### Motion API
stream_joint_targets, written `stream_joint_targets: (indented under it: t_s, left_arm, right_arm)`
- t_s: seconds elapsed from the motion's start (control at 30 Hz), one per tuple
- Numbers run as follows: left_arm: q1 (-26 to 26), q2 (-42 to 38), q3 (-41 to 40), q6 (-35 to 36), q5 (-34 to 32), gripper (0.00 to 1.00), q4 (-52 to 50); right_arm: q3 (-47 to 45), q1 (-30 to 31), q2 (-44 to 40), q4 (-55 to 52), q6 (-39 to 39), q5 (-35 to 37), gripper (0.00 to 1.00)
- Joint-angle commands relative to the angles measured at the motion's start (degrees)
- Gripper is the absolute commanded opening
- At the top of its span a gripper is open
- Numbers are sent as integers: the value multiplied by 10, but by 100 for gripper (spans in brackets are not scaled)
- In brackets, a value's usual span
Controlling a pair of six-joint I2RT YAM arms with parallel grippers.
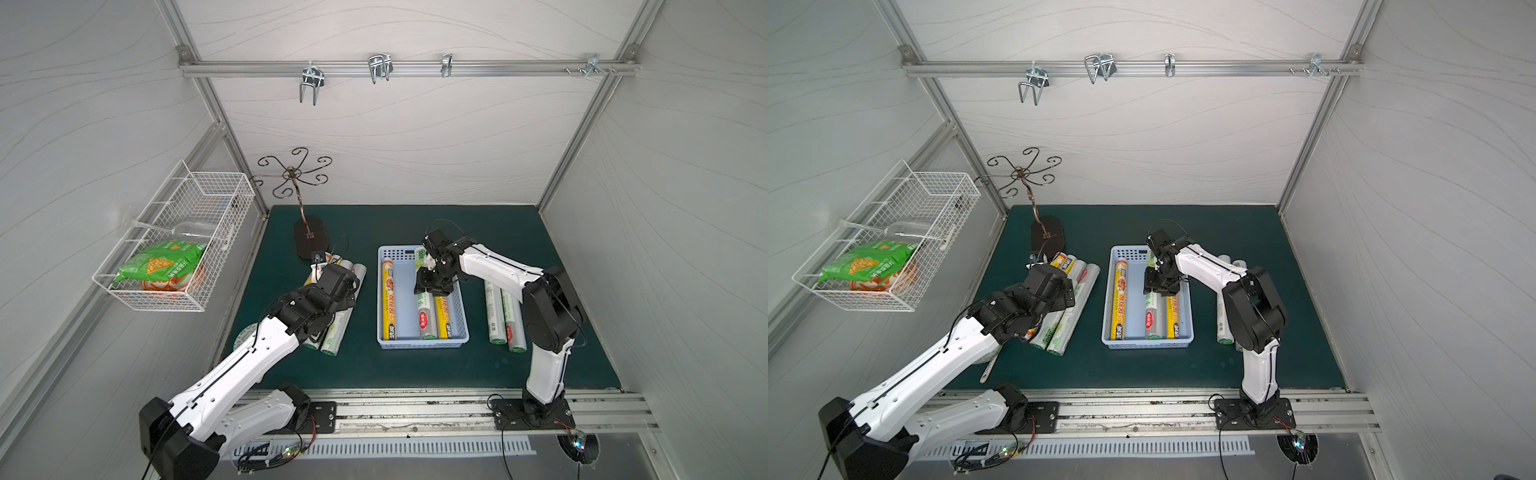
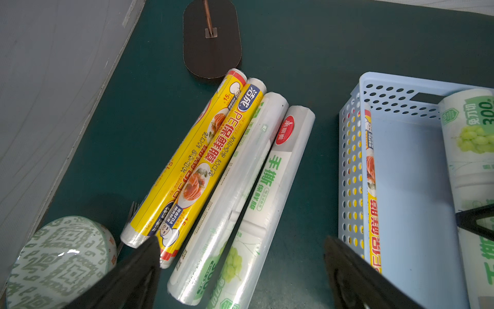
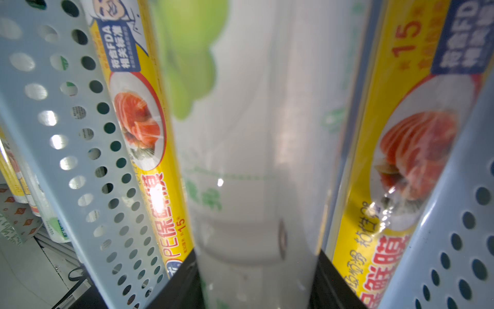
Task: Put the plastic wrap into the basket
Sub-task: Place the plastic wrap in the basket.
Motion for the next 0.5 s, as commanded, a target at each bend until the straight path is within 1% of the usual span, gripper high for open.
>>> stream_joint_targets:
  t_s: [0.0,0.17,0.47]
  left_arm:
    - [4,1,3,-3,5,98,23]
    - [3,4,3,-2,6,98,23]
    - [3,4,5,-2,6,98,22]
  right_arm:
    - [1,8,9,18,7,-6,38]
    - [6,10,26,27,11,-12,40]
    - [13,15,54,55,17,-46,43]
